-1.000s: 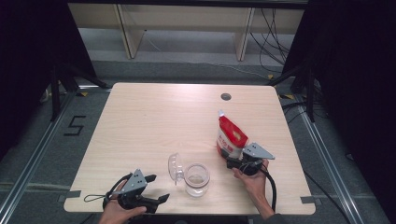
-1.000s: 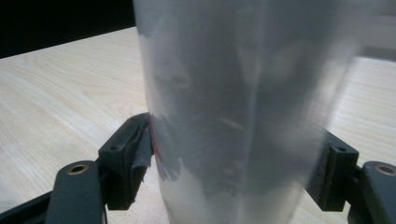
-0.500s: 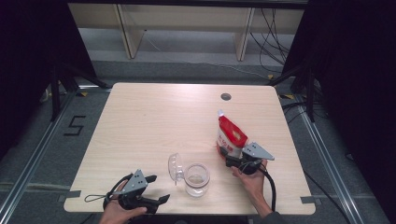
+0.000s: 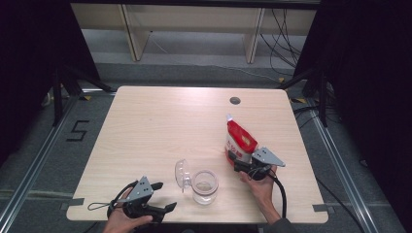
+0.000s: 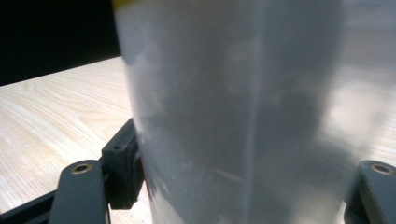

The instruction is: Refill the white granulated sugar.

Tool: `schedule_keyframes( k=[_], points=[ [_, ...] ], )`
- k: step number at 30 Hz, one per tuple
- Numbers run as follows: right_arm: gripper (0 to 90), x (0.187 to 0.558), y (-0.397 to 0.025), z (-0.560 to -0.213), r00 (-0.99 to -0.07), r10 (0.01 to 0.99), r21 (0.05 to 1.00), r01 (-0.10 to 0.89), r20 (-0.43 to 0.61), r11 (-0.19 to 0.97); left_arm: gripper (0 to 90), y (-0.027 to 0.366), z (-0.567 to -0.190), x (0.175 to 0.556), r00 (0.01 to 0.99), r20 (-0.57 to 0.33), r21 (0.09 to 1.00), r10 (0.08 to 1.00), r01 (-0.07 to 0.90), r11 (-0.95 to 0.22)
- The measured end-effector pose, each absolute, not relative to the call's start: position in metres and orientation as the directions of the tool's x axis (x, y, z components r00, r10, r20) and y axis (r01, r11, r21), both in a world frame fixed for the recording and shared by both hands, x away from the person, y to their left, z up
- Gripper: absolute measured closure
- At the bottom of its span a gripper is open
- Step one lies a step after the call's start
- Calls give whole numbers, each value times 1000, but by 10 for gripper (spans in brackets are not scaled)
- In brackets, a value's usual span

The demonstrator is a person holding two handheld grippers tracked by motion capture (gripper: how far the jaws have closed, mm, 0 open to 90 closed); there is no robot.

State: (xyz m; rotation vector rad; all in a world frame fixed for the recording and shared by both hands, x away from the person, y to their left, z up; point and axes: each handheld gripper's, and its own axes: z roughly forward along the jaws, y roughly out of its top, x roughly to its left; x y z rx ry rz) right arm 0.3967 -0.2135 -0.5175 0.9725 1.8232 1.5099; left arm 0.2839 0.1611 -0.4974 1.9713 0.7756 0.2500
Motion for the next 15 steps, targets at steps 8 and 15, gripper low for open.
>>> schedule_keyframes(
  k=[8, 15],
  points=[
    [304, 401, -213, -518, -584, 812, 985, 146, 10, 92, 168, 162, -497, 284, 776, -136, 847, 616, 414, -334],
    [348, 397, -210, -518, -572, 819, 981, 182, 49, 68, 168, 160, -498, 283, 775, -148, 846, 614, 421, -328]
  ],
)
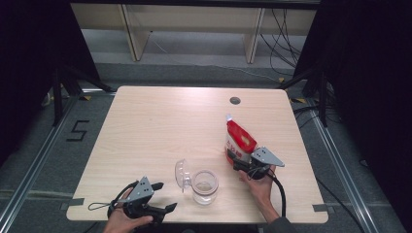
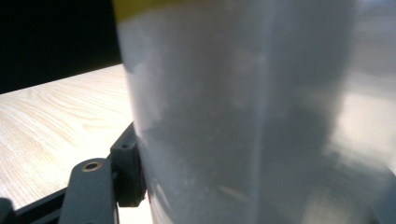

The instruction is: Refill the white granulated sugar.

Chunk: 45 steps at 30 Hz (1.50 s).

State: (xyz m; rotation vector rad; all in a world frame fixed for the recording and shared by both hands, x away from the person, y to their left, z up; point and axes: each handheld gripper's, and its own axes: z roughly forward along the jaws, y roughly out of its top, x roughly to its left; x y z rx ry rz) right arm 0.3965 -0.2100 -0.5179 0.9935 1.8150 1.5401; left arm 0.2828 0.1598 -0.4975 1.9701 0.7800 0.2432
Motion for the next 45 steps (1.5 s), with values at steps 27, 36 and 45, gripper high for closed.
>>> schedule_keyframes(
  k=[27, 36, 45],
  points=[
    [469, 368, -203, -491, -513, 796, 909, 67, -323, 412, 168, 161, -497, 283, 788, -110, 844, 606, 397, -362],
    [471, 329, -212, -461, -469, 702, 815, -69, -536, 576, 168, 161, -498, 283, 781, -121, 841, 613, 408, -355],
    [473, 306, -203, -456, -494, 606, 738, -117, -624, 665, 169, 162, -498, 284, 784, -112, 837, 611, 405, -367]
  ],
)
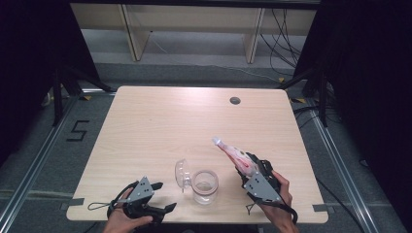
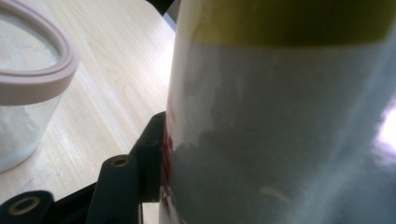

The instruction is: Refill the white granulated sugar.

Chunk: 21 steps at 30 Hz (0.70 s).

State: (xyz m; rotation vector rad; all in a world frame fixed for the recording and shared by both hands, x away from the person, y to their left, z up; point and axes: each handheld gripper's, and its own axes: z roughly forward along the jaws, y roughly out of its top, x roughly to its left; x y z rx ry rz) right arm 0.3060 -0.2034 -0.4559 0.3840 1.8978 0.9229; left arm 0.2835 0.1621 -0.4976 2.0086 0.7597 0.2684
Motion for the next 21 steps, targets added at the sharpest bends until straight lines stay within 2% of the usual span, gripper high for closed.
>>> schedule_keyframes(
  k=[5, 6, 15, 17, 21],
  points=[
    [473, 301, -200, -454, -468, 551, 675, -143, -691, 724, 168, 162, -497, 284, 788, -108, 841, 606, 398, -367],
    [474, 298, -199, -452, -450, 496, 616, -170, -743, 769, 168, 161, -498, 283, 783, -110, 840, 613, 402, -363],
    [475, 285, -195, -452, -400, 372, 479, -208, -837, 853, 168, 162, -497, 283, 779, -103, 838, 618, 403, -368],
    [476, 283, -194, -454, -366, 312, 410, -230, -877, 882, 168, 162, -497, 284, 779, -101, 838, 619, 402, -370],
    [478, 278, -191, -457, -359, 249, 349, -249, -899, 903, 168, 165, -497, 285, 787, -74, 842, 612, 378, -385]
  ],
)
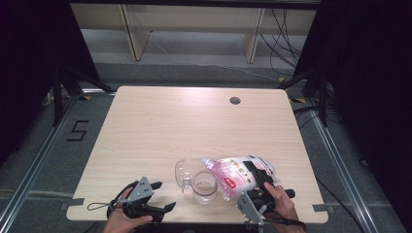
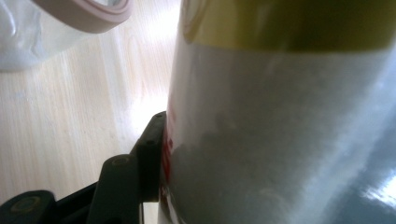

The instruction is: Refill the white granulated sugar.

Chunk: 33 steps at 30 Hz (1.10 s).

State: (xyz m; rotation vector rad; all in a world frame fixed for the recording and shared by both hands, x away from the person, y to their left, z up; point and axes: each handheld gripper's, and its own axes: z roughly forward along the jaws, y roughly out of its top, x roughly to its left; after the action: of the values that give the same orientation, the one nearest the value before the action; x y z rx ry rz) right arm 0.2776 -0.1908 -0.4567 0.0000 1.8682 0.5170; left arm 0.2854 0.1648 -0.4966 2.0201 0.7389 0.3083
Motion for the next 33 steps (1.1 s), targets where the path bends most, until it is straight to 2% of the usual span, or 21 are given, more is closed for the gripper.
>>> schedule_keyframes(
  k=[1, 5, 11, 12, 15, 16, 20, 21, 22, 23, 26, 30, 31, 33],
  points=[
    [478, 276, -190, -456, -342, 222, 316, -247, -913, 916, 168, 164, -497, 284, 772, -99, 841, 628, 402, -362],
    [480, 270, -190, -455, -278, 143, 218, -263, -950, 940, 168, 163, -497, 284, 769, -95, 838, 632, 405, -367],
    [481, 267, -185, -456, -242, 43, 114, -289, -969, 951, 168, 164, -497, 284, 767, -85, 844, 636, 395, -364],
    [482, 267, -184, -455, -226, 3, 72, -296, -974, 953, 168, 164, -497, 284, 766, -87, 849, 637, 391, -355],
    [483, 266, -184, -457, -229, -11, 57, -288, -973, 956, 168, 165, -497, 285, 774, -71, 849, 629, 378, -369],
    [483, 266, -183, -454, -217, -56, 12, -303, -975, 953, 168, 165, -497, 285, 778, -65, 851, 624, 370, -373],
    [485, 266, -184, -454, -197, -98, -34, -305, -976, 952, 168, 164, -496, 285, 776, -68, 847, 628, 377, -375],
    [485, 265, -184, -454, -223, -112, -43, -291, -968, 956, 168, 163, -496, 284, 765, -87, 845, 638, 395, -359],
    [485, 266, -185, -459, -196, -76, -13, -308, -978, 951, 168, 163, -496, 284, 764, -88, 846, 639, 396, -357],
    [485, 263, -185, -458, -214, -77, -18, -267, -974, 964, 168, 164, -497, 285, 770, -80, 849, 632, 385, -361],
    [486, 266, -185, -456, -172, -172, -112, -311, -970, 944, 168, 164, -497, 285, 774, -76, 850, 628, 380, -365],
    [488, 267, -184, -456, -124, -227, -175, -333, -966, 927, 168, 163, -497, 284, 769, -93, 846, 633, 396, -357],
    [488, 266, -185, -458, -147, -209, -154, -318, -967, 936, 168, 162, -497, 284, 768, -97, 847, 633, 397, -352],
    [489, 265, -186, -458, -145, -223, -170, -309, -964, 936, 168, 162, -498, 284, 770, -97, 849, 630, 394, -352]
  ],
)
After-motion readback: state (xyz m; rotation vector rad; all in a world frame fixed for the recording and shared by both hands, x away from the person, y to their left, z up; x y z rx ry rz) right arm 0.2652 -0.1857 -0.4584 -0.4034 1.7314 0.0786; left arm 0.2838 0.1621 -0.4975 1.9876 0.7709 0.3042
